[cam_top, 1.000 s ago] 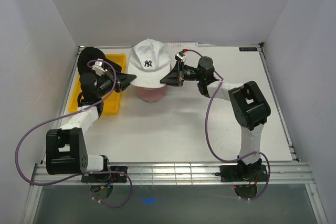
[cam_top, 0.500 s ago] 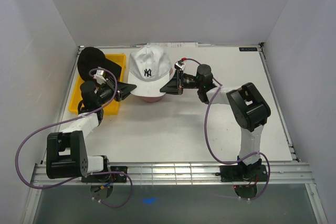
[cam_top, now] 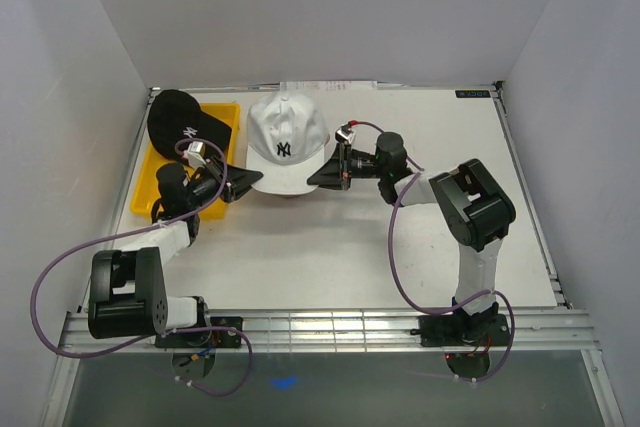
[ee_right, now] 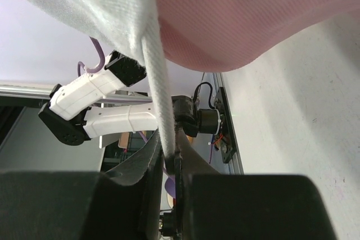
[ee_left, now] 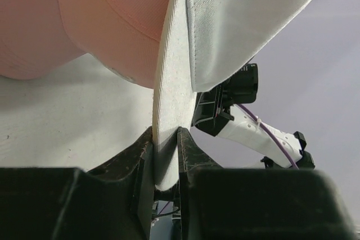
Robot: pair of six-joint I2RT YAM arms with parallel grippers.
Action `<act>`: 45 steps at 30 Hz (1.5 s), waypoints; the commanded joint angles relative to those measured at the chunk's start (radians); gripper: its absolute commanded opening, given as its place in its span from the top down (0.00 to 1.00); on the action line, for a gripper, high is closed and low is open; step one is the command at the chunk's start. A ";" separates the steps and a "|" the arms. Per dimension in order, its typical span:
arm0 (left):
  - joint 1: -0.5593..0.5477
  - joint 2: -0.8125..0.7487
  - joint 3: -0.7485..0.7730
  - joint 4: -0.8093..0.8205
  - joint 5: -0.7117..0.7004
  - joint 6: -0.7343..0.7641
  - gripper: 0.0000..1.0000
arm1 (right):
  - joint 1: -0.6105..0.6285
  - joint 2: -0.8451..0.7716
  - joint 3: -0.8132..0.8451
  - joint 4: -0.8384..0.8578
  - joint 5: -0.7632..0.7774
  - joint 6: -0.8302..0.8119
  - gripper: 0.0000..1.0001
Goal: Stack the hats
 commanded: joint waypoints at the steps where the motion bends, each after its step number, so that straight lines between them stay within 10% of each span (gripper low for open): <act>1: 0.012 0.010 -0.030 0.006 0.036 0.052 1.00 | -0.031 0.005 -0.032 -0.028 0.080 -0.030 0.92; 45: 0.021 0.194 -0.087 -0.181 -0.217 0.139 1.00 | -0.042 0.123 -0.063 -0.327 0.166 -0.163 0.92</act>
